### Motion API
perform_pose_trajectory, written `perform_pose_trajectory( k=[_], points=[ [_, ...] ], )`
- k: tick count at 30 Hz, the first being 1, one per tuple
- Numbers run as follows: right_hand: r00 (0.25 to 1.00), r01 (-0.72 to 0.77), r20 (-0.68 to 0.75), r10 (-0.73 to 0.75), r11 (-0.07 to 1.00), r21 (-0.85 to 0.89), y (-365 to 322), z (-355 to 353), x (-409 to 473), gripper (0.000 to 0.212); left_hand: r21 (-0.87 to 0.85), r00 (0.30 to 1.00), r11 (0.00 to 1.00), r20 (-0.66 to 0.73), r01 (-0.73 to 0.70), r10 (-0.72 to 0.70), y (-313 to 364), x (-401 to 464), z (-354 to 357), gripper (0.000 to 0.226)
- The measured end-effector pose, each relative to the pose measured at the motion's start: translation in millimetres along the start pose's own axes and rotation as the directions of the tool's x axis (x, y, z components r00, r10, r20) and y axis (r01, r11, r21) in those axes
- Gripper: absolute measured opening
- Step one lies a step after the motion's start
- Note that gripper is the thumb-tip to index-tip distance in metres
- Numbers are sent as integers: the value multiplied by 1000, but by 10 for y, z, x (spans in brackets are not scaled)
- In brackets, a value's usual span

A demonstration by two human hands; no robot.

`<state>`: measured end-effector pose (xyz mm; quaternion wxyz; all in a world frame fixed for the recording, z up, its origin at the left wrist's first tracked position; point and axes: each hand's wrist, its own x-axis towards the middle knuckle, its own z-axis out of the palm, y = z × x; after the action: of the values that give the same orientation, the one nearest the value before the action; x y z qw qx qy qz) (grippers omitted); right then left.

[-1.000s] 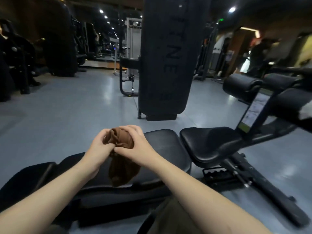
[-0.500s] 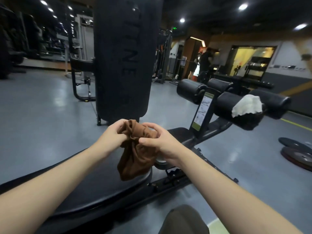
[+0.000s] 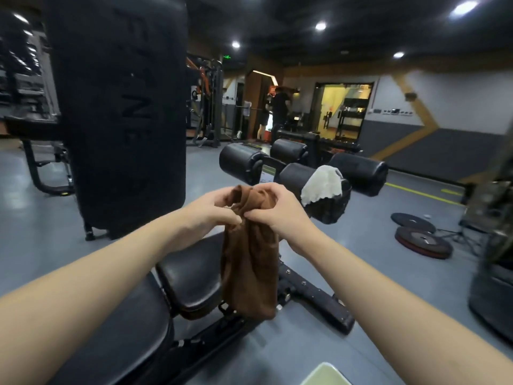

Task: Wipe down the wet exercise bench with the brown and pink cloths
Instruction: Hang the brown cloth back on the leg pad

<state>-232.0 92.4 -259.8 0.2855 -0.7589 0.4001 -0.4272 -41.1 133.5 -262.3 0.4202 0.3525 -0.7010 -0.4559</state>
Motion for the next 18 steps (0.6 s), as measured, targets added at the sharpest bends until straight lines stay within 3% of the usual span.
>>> perform_pose_trajectory(
  k=[4, 7, 11, 14, 18],
  points=[
    [999, 9, 43, -6, 998, -58, 88, -358, 309, 61, 87, 985, 996, -174, 17, -2, 17, 491, 14, 51],
    [996, 72, 63, -65, 990, -122, 170, -547, 559, 56, 79, 971, 996, -239, 27, -8, 48, 831, -6, 53],
    [989, 150, 29, -147, 958, -246, 301, -746, 914, 48, 131, 952, 991, -304, -3, 43, 92, 1251, -71, 37],
    [974, 219, 33, -226, 880, -421, 409, -895, 1165, 43, 225, 928, 974, -360, -10, 93, 94, 1571, -164, 29],
    [961, 265, 109, -253, 743, -615, 531, -1096, 1446, 46, 351, 900, 936, -414, 18, 138, 32, 2048, -300, 36]
  ],
)
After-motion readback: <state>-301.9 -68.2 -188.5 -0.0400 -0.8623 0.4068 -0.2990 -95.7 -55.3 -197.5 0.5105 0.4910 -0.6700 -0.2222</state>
